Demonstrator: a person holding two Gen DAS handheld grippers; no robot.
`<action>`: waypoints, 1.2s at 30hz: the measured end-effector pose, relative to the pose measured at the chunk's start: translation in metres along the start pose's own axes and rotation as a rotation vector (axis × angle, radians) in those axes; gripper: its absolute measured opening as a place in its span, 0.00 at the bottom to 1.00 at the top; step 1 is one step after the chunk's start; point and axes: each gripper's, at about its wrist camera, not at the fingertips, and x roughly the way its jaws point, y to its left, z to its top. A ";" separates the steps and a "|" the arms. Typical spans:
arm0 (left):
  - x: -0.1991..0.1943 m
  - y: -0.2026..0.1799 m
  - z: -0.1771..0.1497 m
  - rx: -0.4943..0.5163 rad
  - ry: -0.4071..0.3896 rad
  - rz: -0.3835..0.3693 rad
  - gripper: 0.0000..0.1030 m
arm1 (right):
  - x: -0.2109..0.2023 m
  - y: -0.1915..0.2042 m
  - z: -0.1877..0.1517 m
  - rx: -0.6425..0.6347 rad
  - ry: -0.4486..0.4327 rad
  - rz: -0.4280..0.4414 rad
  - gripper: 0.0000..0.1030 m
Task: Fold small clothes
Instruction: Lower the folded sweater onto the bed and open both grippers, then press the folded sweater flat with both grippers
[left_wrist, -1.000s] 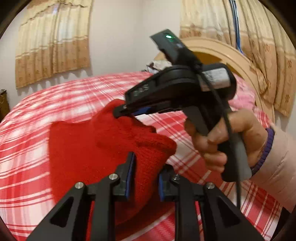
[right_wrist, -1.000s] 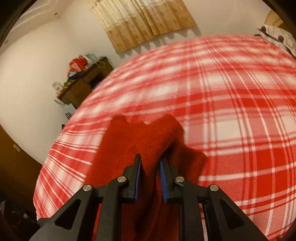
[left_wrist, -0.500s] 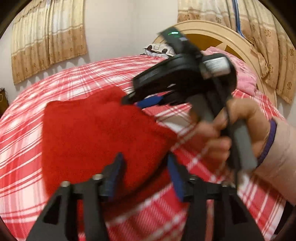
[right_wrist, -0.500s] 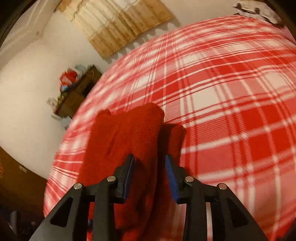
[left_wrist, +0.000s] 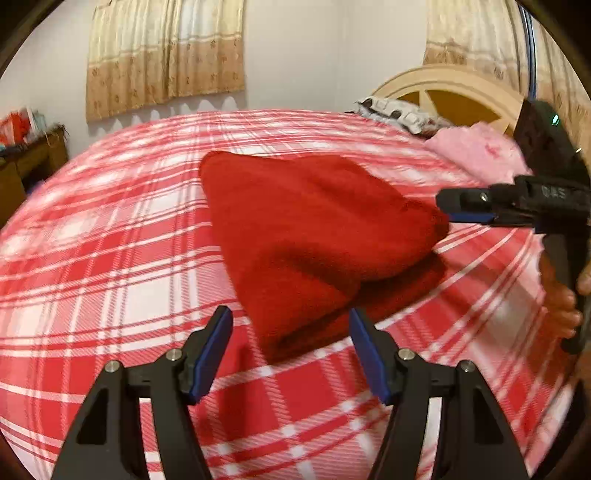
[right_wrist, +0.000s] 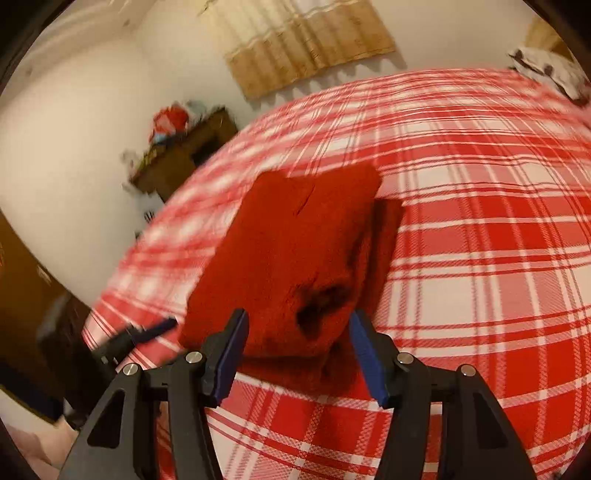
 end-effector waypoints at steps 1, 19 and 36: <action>0.005 -0.001 -0.002 0.014 0.014 0.030 0.66 | 0.006 0.001 -0.003 -0.009 0.019 -0.002 0.56; 0.002 0.018 -0.005 -0.052 0.015 -0.027 0.26 | 0.011 -0.015 -0.021 0.176 0.080 0.110 0.15; -0.035 0.048 0.014 -0.134 -0.045 -0.104 0.59 | -0.032 -0.015 -0.007 0.108 -0.039 0.056 0.16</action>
